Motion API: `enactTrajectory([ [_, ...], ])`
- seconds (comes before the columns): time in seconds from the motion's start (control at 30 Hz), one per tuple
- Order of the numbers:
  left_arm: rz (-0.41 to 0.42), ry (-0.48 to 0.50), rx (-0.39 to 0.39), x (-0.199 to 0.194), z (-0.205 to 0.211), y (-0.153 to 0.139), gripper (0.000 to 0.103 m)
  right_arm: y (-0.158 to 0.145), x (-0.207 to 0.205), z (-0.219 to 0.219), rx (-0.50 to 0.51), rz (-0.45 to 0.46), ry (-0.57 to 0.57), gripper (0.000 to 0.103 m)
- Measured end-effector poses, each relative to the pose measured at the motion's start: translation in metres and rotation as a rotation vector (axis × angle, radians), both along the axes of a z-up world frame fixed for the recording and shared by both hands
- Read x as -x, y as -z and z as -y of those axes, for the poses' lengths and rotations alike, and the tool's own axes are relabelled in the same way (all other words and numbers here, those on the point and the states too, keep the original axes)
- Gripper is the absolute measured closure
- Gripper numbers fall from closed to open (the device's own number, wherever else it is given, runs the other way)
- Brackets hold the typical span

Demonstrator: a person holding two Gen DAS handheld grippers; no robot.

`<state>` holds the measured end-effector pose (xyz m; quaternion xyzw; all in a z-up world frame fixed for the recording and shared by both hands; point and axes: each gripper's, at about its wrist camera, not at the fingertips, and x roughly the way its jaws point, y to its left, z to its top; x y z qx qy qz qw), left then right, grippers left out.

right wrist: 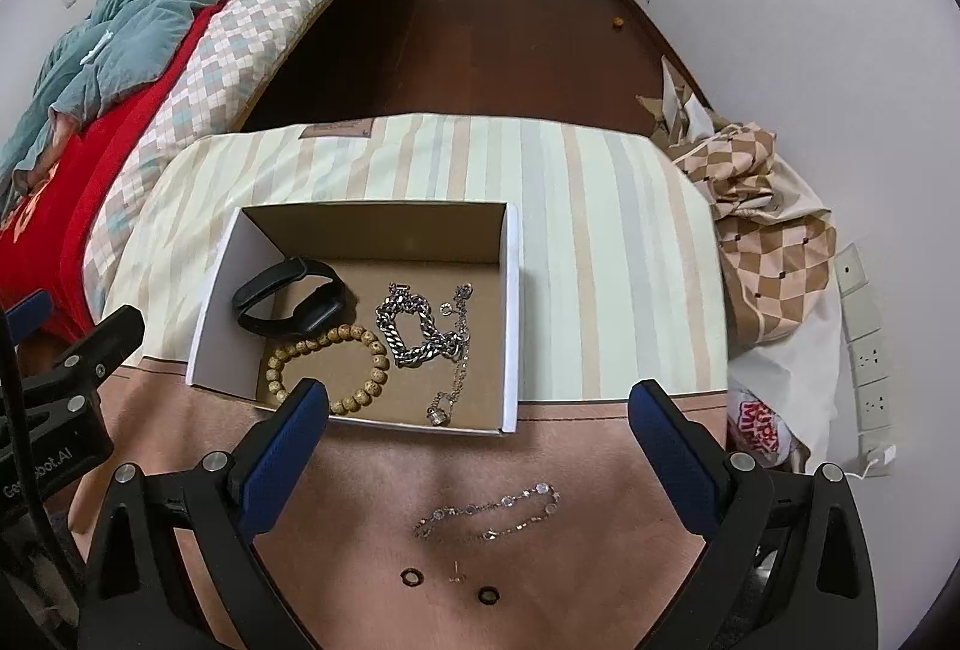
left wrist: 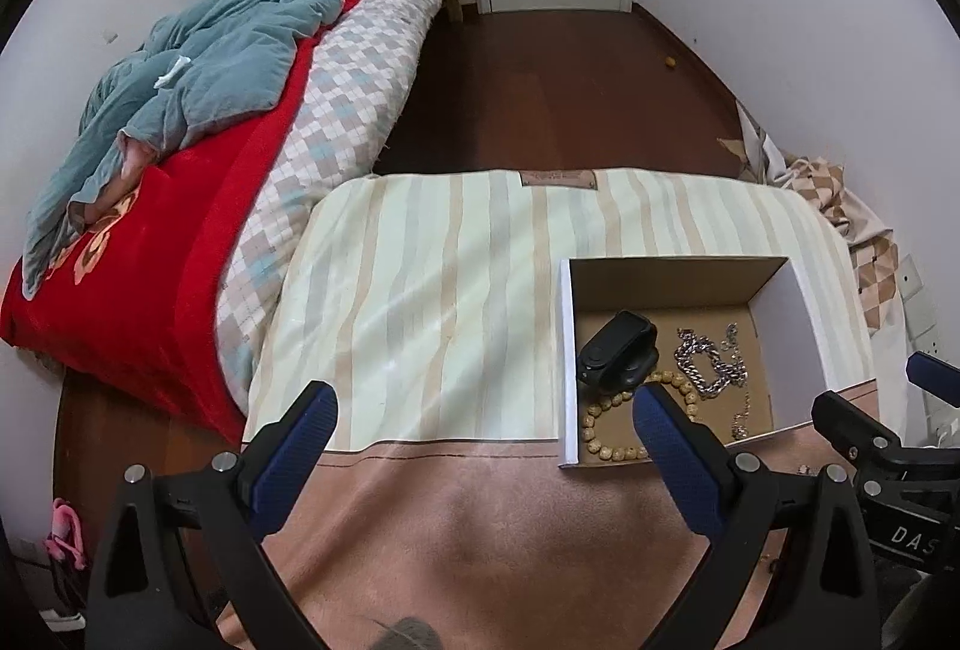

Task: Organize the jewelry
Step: 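Move both tools back toward the small rings, then grasp the small black ring with the right tool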

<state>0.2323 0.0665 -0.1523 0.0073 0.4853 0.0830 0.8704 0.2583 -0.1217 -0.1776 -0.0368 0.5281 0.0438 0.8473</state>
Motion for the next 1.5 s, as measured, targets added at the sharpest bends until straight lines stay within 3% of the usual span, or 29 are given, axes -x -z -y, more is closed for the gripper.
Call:
enactTrajectory([
  [0.67,0.166,-0.012,0.011,0.081,0.009,-0.077,0.002,-0.098,0.088,0.002,0.009,0.223,-0.001,0.002],
  [0.9,0.178,-0.030,0.040,0.103,0.010,-0.081,0.002,-0.112,0.113,0.009,-0.072,0.243,-0.011,0.002],
  [1.0,0.163,-0.030,0.033,0.106,0.014,-0.064,0.002,-0.099,0.121,0.023,-0.085,0.240,0.017,0.002],
  [1.13,0.094,-0.047,0.015,0.103,0.018,-0.026,0.002,-0.051,0.124,0.047,-0.100,0.160,0.063,0.002],
  [1.3,-0.020,-0.074,-0.051,0.099,0.024,0.038,0.002,0.027,0.128,0.061,-0.164,0.033,0.059,0.040],
  [1.4,-0.091,-0.069,-0.072,0.097,0.026,0.070,0.002,0.072,0.131,0.060,-0.200,-0.011,0.052,0.050],
  [1.5,-0.132,-0.067,-0.076,0.097,0.026,0.088,0.002,0.093,0.134,0.054,-0.171,-0.004,0.038,0.051],
])
